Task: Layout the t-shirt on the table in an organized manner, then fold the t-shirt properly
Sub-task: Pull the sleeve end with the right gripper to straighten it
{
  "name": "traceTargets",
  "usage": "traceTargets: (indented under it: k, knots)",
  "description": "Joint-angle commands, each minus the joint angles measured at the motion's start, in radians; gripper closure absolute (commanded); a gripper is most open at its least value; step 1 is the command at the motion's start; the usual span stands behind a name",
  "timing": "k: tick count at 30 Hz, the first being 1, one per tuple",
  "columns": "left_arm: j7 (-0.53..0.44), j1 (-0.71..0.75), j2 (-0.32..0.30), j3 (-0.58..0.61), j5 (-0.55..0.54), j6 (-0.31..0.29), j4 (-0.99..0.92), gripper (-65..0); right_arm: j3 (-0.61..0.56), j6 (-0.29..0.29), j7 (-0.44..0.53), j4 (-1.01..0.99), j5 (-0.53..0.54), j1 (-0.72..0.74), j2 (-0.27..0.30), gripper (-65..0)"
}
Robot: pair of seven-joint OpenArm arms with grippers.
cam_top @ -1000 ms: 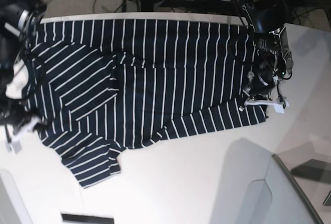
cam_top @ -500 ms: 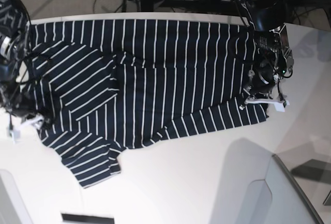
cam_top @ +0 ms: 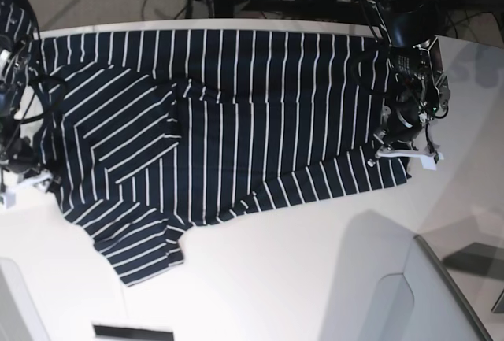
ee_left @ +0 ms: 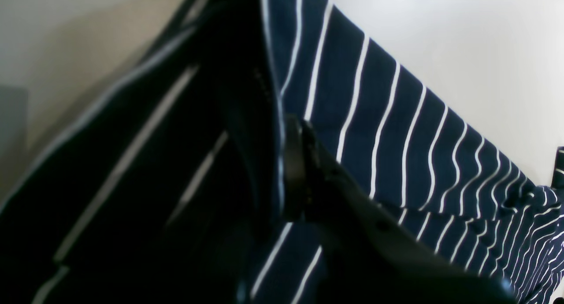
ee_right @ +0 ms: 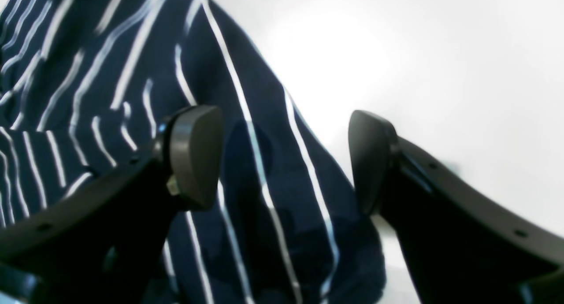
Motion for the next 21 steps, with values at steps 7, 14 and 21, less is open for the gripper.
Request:
traceTargets:
  k: [7,14,21]
  knots:
    - [-0.011,-0.015,-0.011,-0.002,-0.004,-0.005,0.019,0.0,-0.003,0.006,0.028,0.010,0.011,0.000,0.012,-39.9]
    - [-0.011,-0.015,-0.011,-0.002,-0.004,-0.005,0.019,0.0,-0.003,0.008,0.025,0.015,0.011,0.000,0.012,0.0]
    - [-0.011,-0.018,-0.011,0.000,-0.004,-0.005,0.019,0.0,0.007,0.094,-0.055,0.070,0.018,0.001,0.015,0.0]
